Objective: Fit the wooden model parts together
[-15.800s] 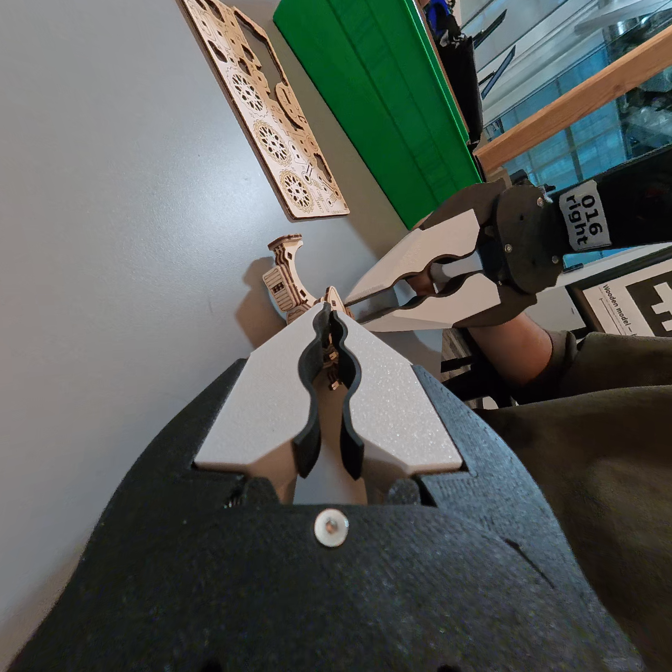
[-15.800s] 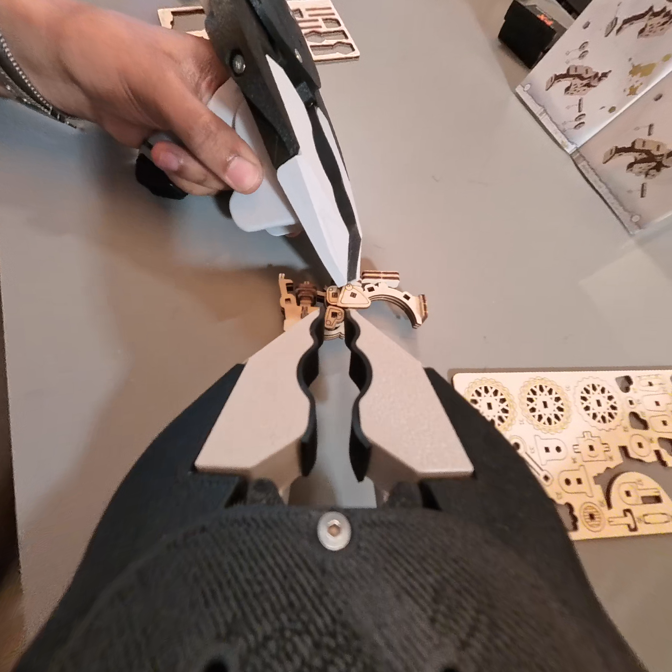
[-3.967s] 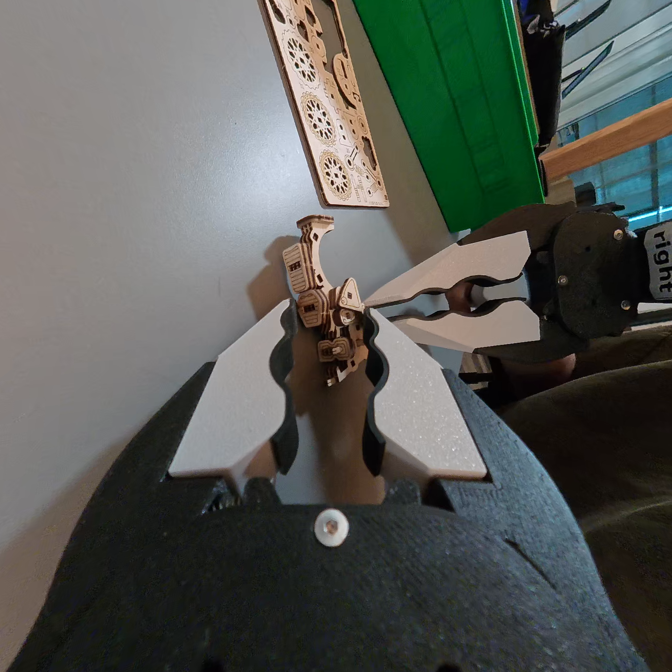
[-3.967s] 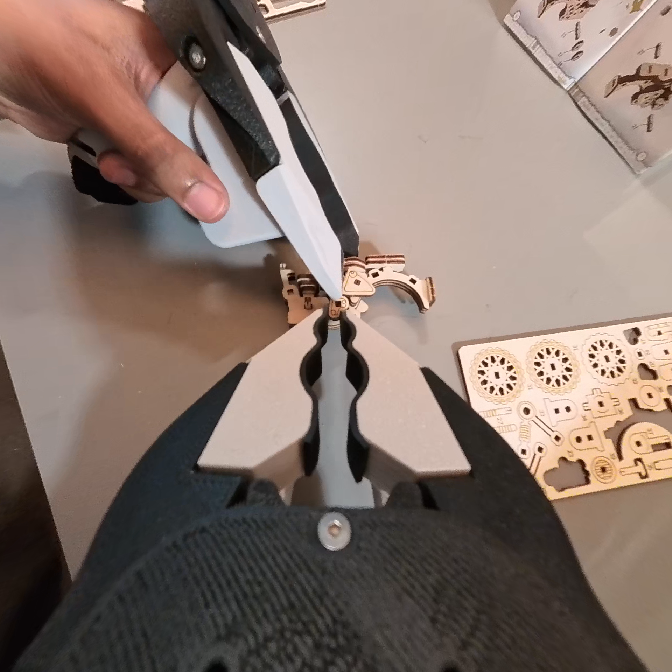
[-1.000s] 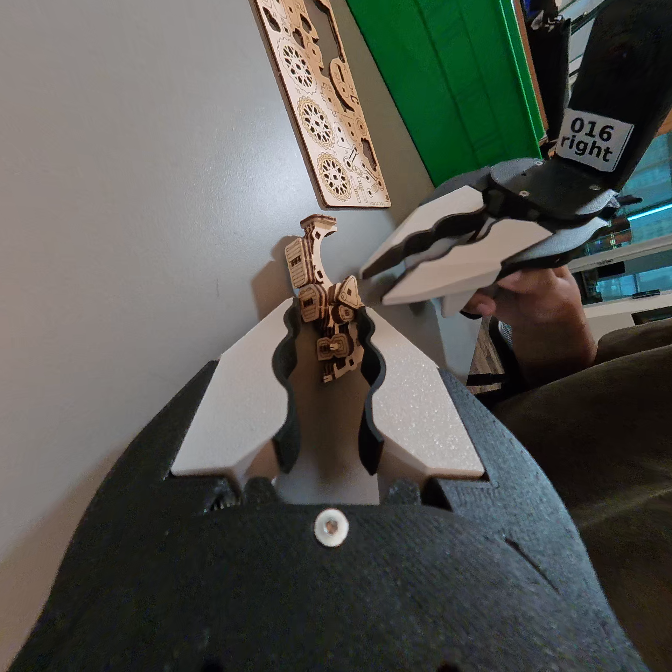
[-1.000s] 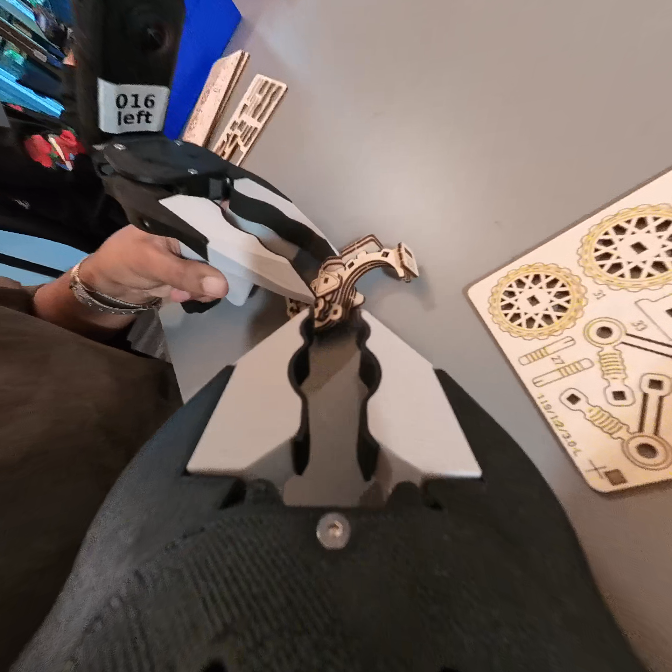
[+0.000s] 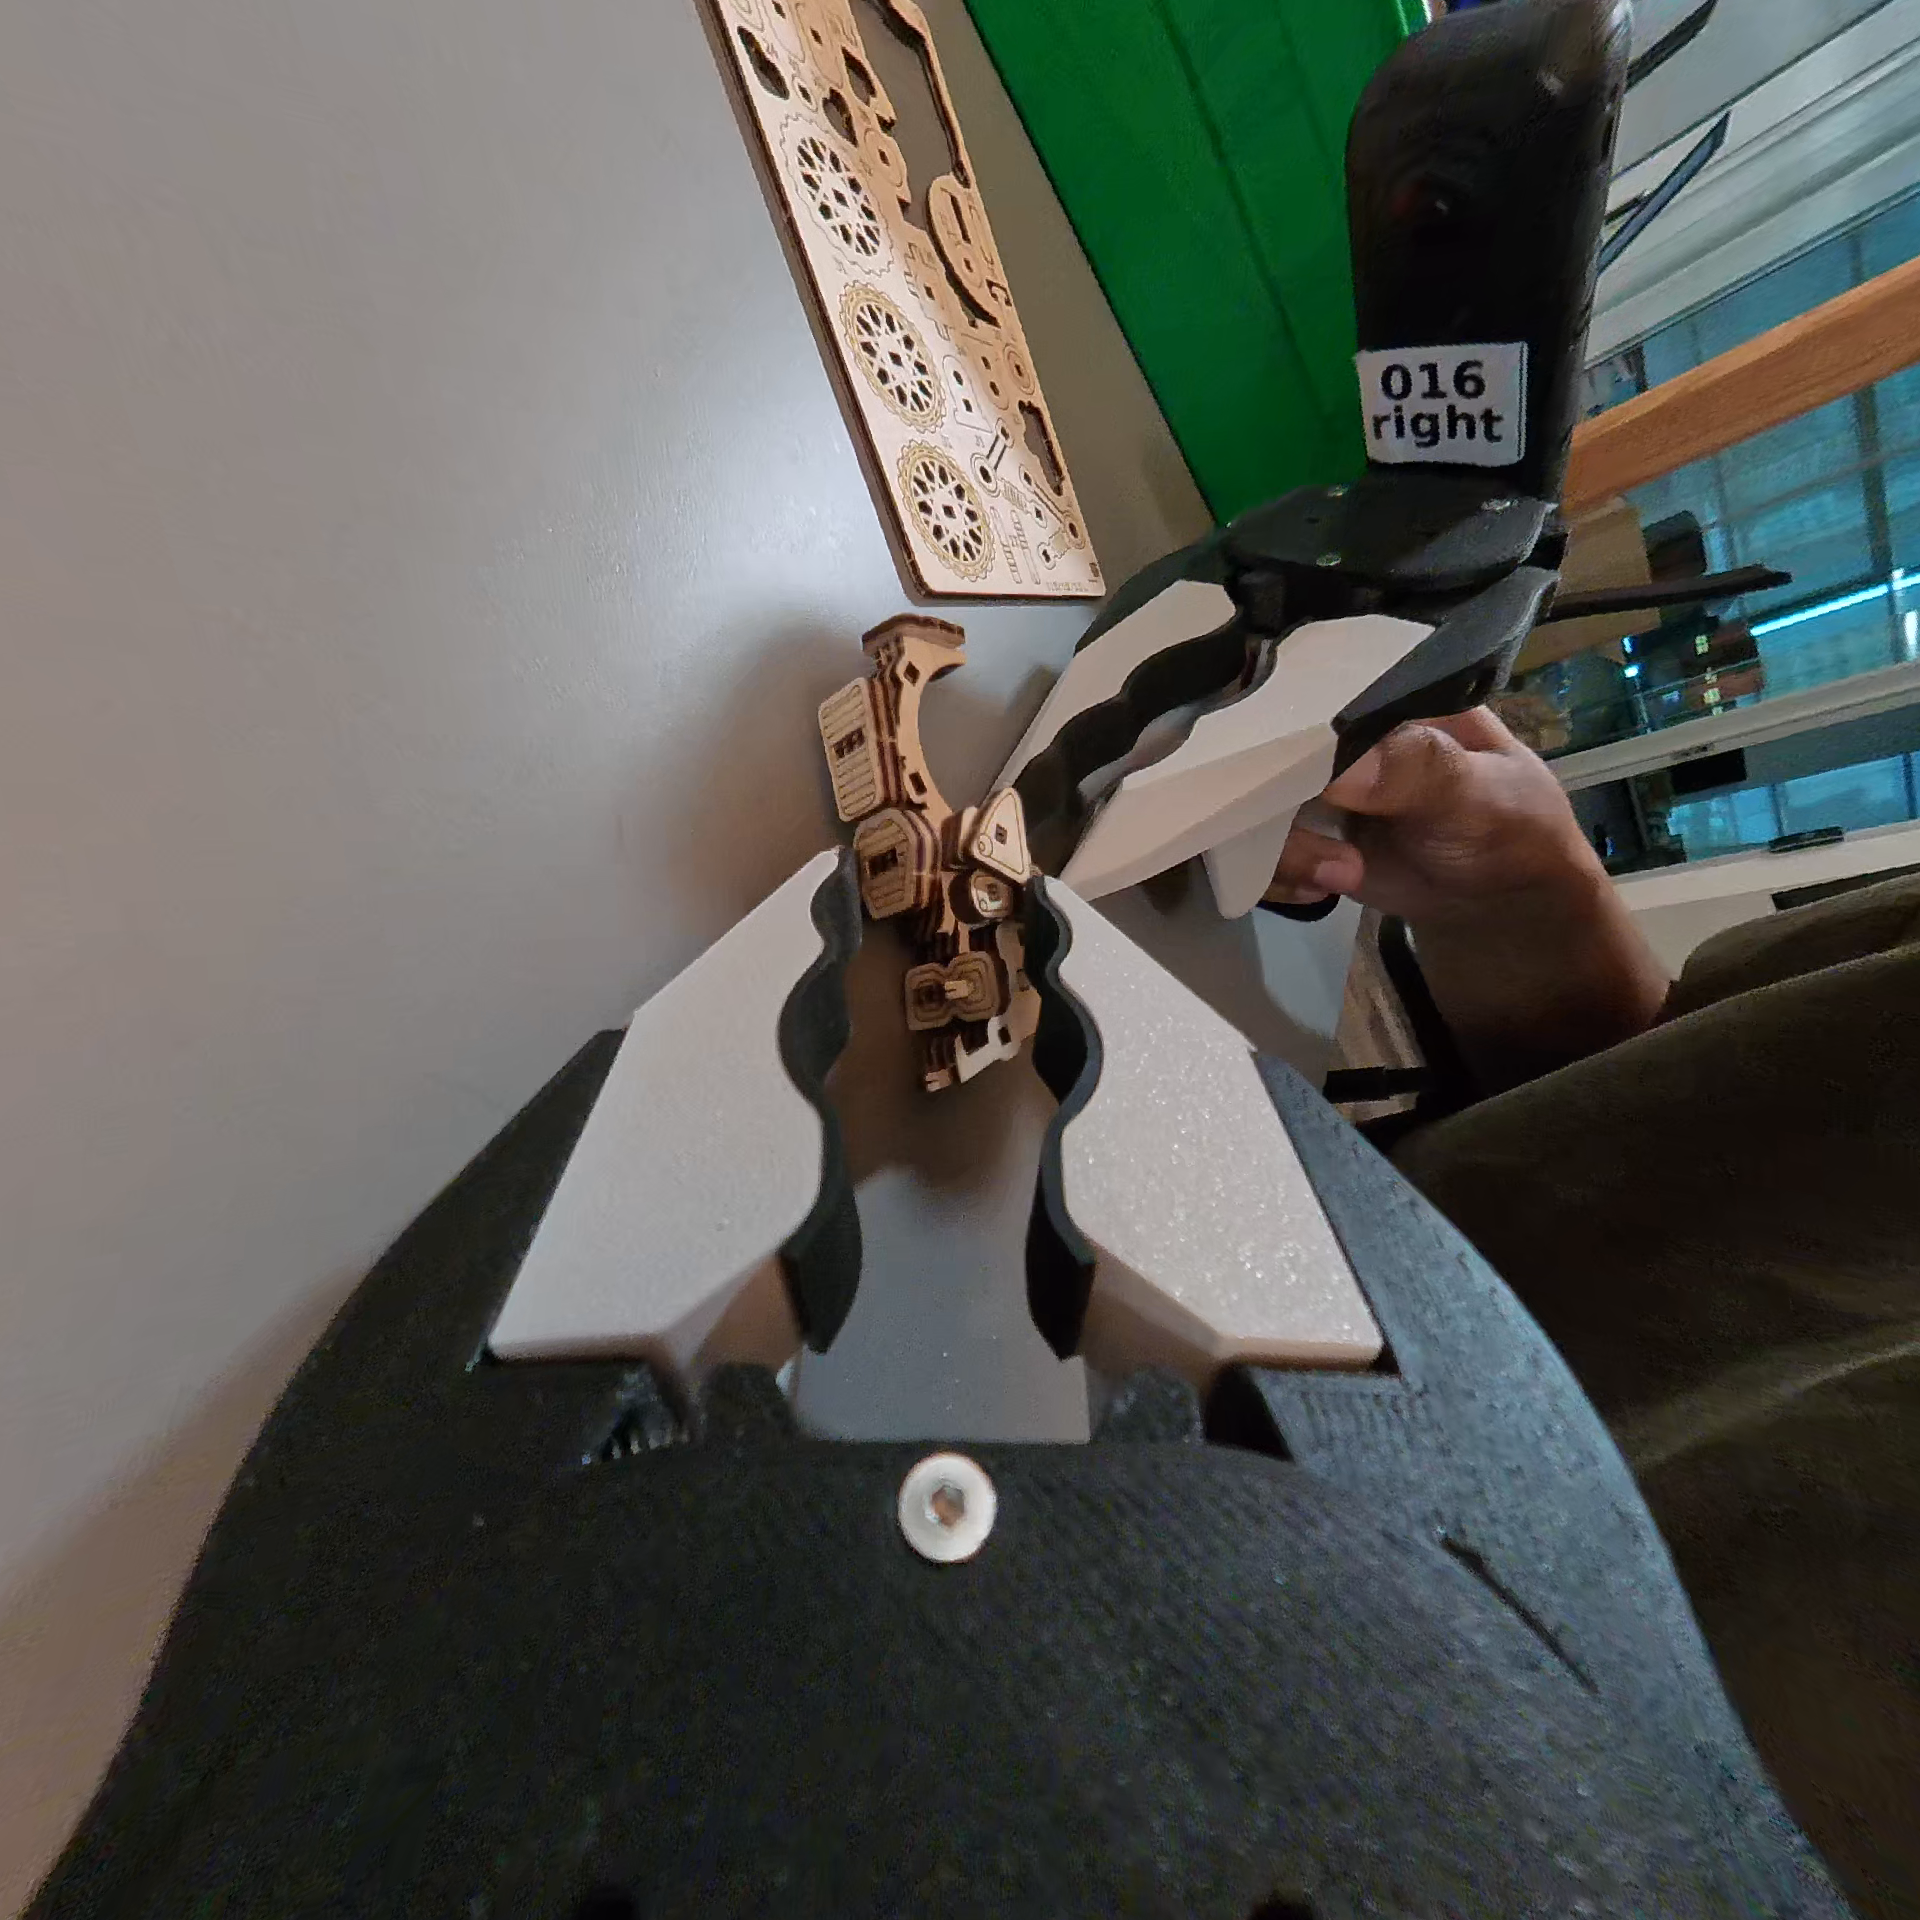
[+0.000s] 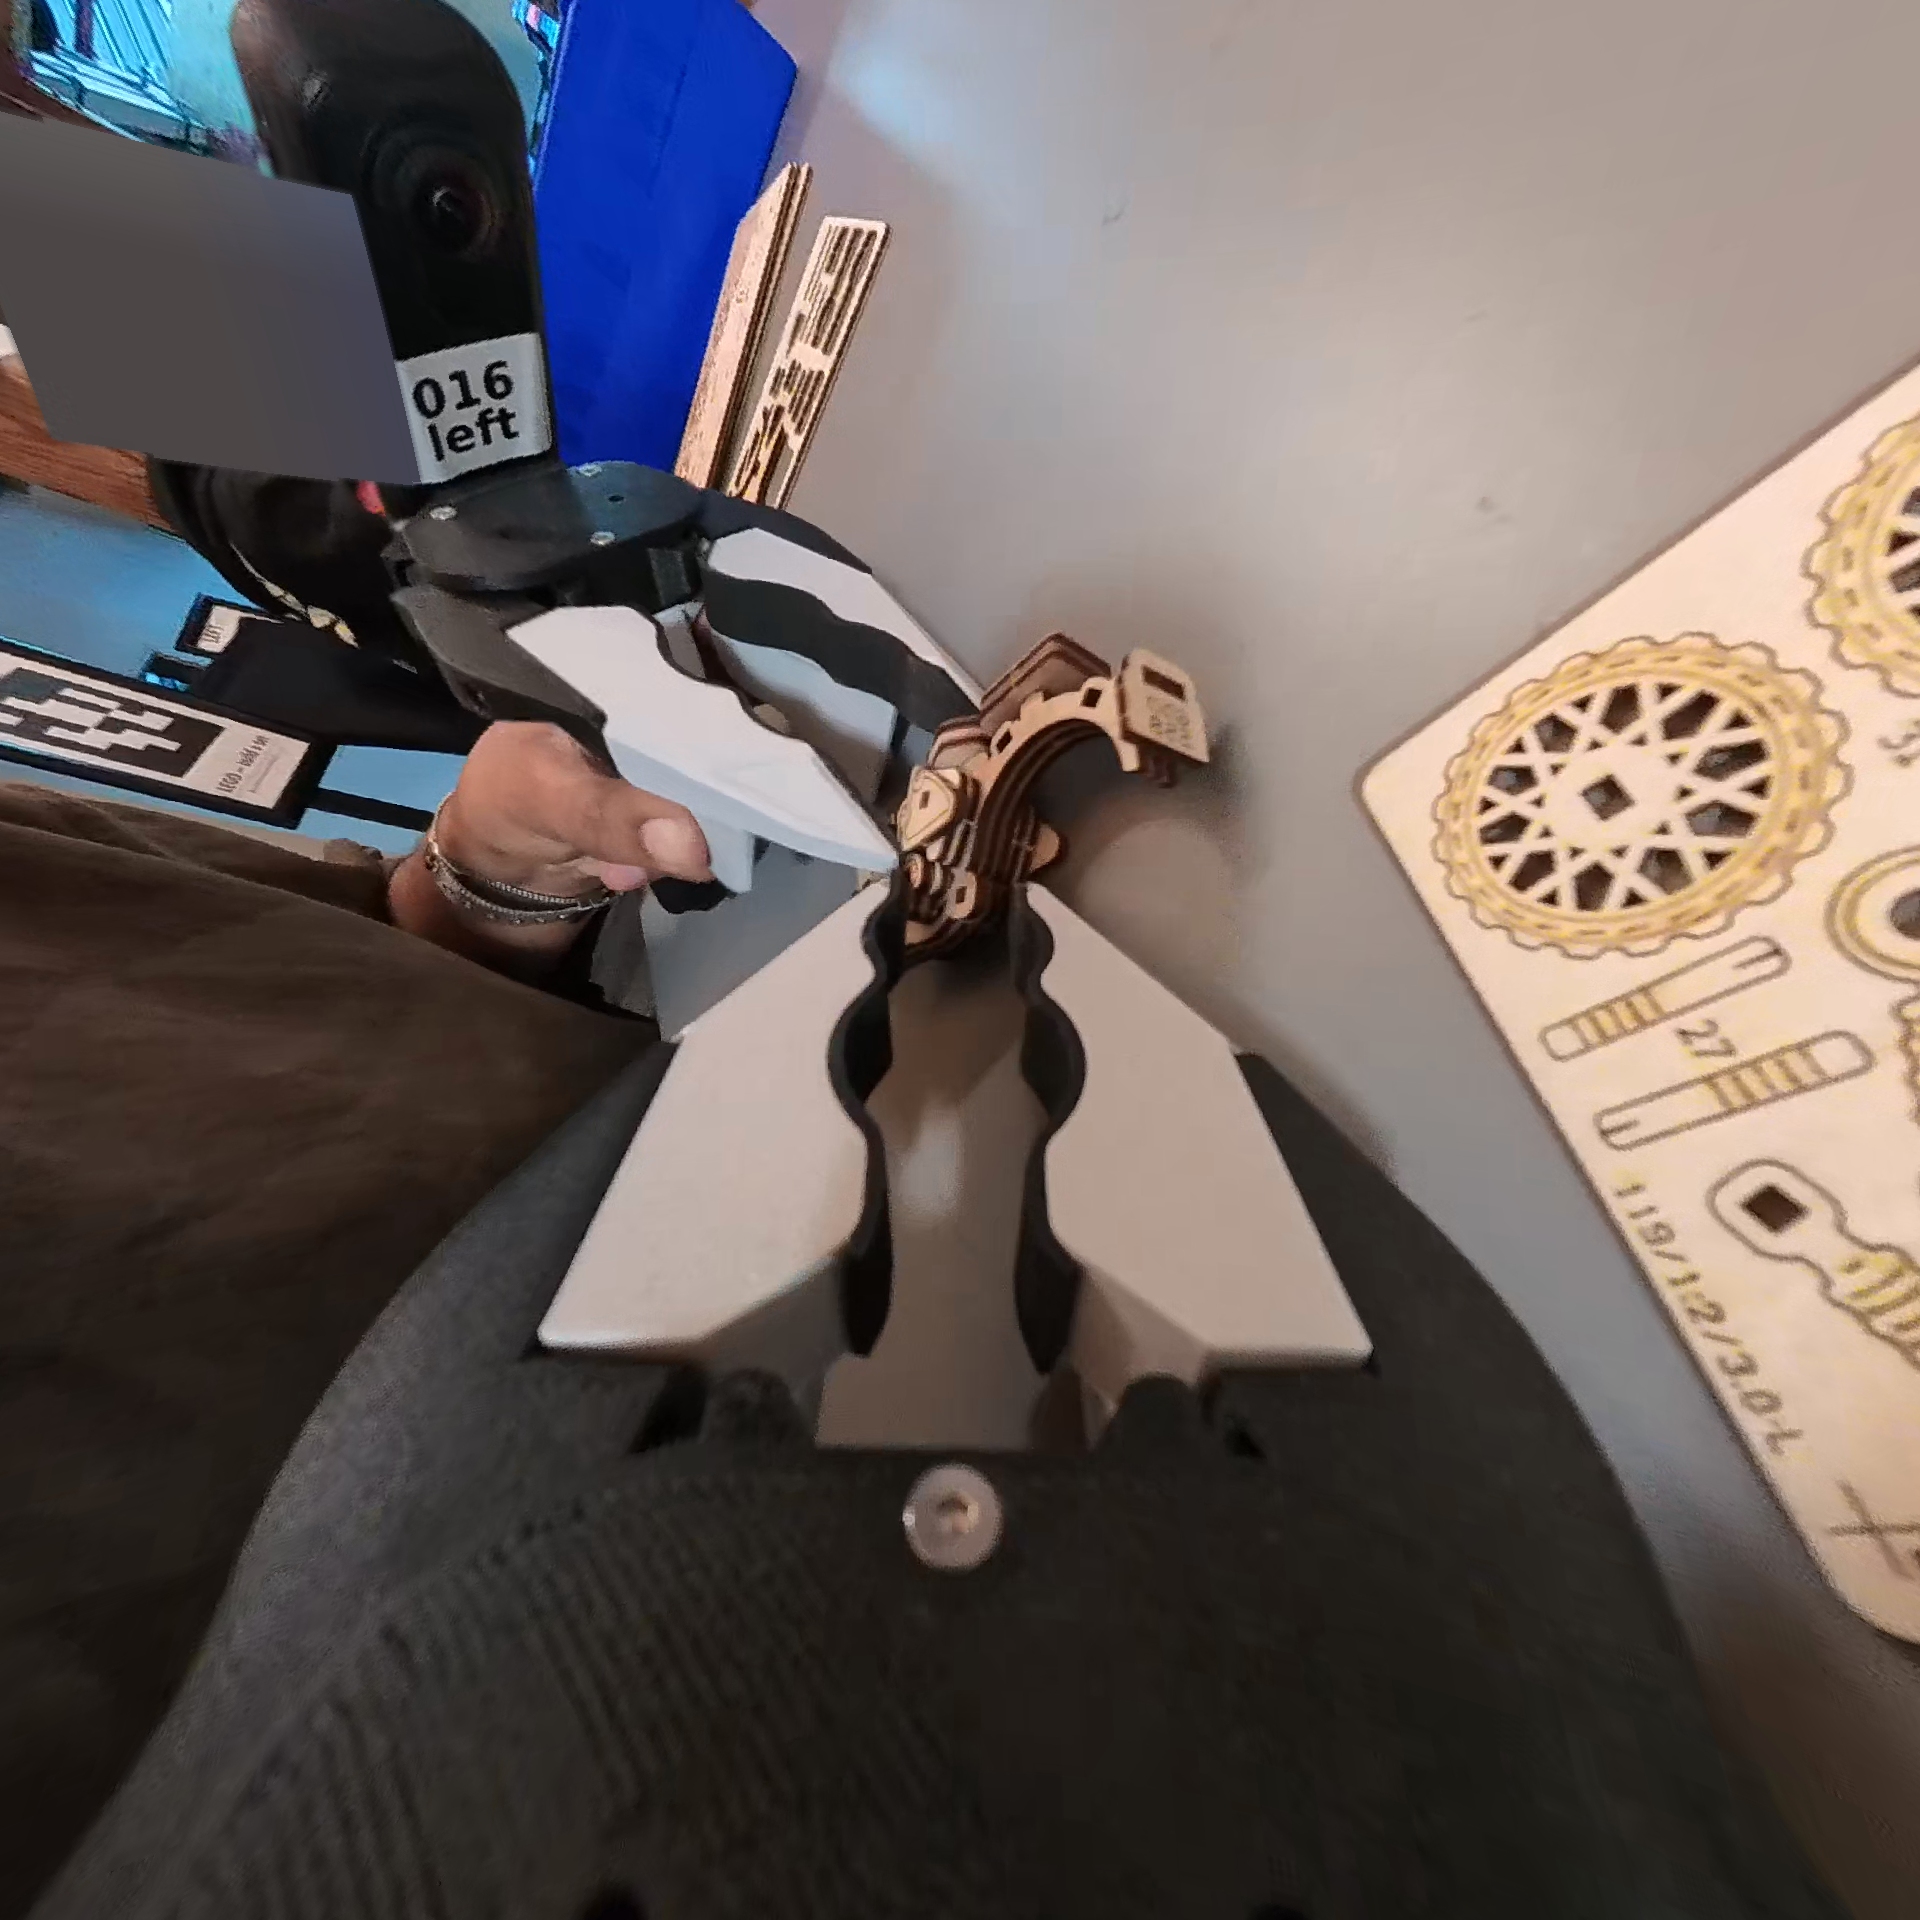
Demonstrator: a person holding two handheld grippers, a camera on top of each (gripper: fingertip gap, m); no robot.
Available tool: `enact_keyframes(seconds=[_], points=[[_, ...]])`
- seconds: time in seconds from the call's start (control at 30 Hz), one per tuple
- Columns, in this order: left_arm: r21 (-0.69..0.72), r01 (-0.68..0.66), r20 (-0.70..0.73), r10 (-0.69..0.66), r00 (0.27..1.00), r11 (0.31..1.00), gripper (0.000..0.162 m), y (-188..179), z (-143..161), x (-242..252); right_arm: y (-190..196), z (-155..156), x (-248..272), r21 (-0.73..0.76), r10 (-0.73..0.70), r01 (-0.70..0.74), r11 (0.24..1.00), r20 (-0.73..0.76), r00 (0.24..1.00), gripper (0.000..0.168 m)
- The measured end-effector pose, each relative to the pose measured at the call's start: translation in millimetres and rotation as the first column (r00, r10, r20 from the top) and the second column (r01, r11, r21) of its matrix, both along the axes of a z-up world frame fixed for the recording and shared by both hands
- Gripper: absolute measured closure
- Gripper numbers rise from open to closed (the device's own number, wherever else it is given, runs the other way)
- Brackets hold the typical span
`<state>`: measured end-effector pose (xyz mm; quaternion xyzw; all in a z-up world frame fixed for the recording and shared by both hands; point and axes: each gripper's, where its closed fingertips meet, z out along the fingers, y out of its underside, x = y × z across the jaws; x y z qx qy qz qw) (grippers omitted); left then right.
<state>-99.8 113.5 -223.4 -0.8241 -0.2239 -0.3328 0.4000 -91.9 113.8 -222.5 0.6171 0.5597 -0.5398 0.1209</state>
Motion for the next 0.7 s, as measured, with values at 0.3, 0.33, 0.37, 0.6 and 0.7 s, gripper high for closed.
enact_keyframes(seconds=[0.3, 0.33, 0.37, 0.6, 0.7], points=[[0.058, -0.014, 0.11, 0.008, 0.994, 0.998, 0.122, -1, 11, -3, 1, 7, 2, 0.047, 0.002, 0.001, 0.999, -0.062, 0.998, 0.151], [0.066, -0.009, 0.101, 0.003, 0.995, 0.998, 0.119, -2, 12, -3, 3, 11, 1, 0.043, -0.001, 0.005, 0.999, -0.081, 0.997, 0.151], [0.07, -0.005, 0.098, -0.002, 0.995, 0.998, 0.117, -2, 12, -3, 4, 15, 0, 0.042, -0.005, 0.009, 0.999, -0.103, 0.995, 0.151], [0.164, 0.074, 0.182, -0.104, 0.978, 0.984, 0.117, -3, 25, 13, -2, 42, -1, 0.171, 0.067, -0.012, 0.985, -0.32, 0.945, 0.151], [0.268, 0.1, 0.235, -0.166, 0.958, 0.958, 0.133, -4, 41, 20, -4, 49, 0, 0.304, 0.134, -0.004, 0.953, -0.409, 0.903, 0.151]])
